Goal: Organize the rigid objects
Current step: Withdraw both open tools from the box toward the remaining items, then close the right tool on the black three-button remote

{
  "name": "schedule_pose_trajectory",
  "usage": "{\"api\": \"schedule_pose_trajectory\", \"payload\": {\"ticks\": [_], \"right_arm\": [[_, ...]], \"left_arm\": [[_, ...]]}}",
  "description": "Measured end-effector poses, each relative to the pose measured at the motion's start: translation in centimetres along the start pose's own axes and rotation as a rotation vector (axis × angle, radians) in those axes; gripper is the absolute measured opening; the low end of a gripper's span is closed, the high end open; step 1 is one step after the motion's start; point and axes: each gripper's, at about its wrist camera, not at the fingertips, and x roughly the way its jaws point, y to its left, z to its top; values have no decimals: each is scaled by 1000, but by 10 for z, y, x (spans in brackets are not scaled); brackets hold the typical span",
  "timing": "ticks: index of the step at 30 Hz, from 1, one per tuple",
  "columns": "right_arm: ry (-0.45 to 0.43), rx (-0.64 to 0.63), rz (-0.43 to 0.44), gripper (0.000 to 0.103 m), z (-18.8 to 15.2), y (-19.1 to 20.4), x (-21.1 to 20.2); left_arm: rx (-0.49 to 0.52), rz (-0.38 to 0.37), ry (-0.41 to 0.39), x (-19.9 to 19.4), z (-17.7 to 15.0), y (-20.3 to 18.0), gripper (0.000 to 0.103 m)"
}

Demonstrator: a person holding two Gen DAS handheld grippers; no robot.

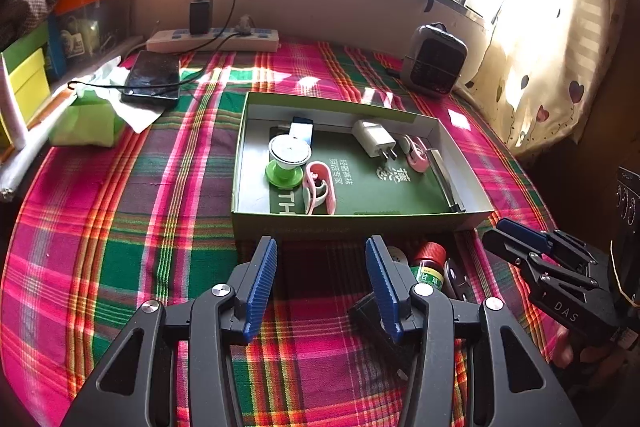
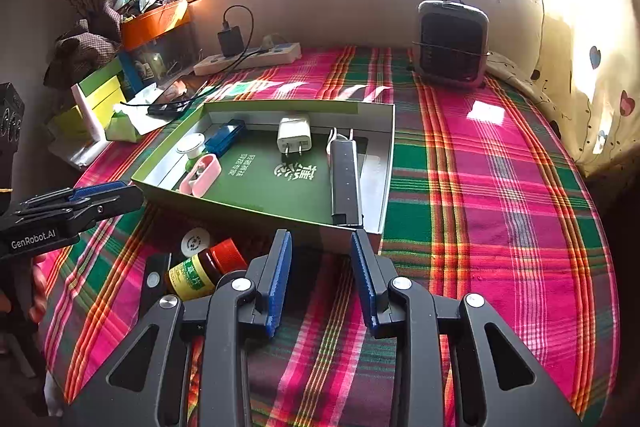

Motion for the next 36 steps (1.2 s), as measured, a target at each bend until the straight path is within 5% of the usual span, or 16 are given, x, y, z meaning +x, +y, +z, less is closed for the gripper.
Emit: {"api": "schedule_pose_trajectory", "payload": {"ticks": [5,16,36], "right_arm": [[16,-13,88,53,-12,8,-3],[73,-101,104,53,-27,29,5],[135,-170,7,53,-23,36,34]], "left_arm": [[-21,-25,6,-3,-14,4,46],[-48,-46,19,-8,-30,11,46],[-9,-90,74,-2,-41,-13,49]]}}
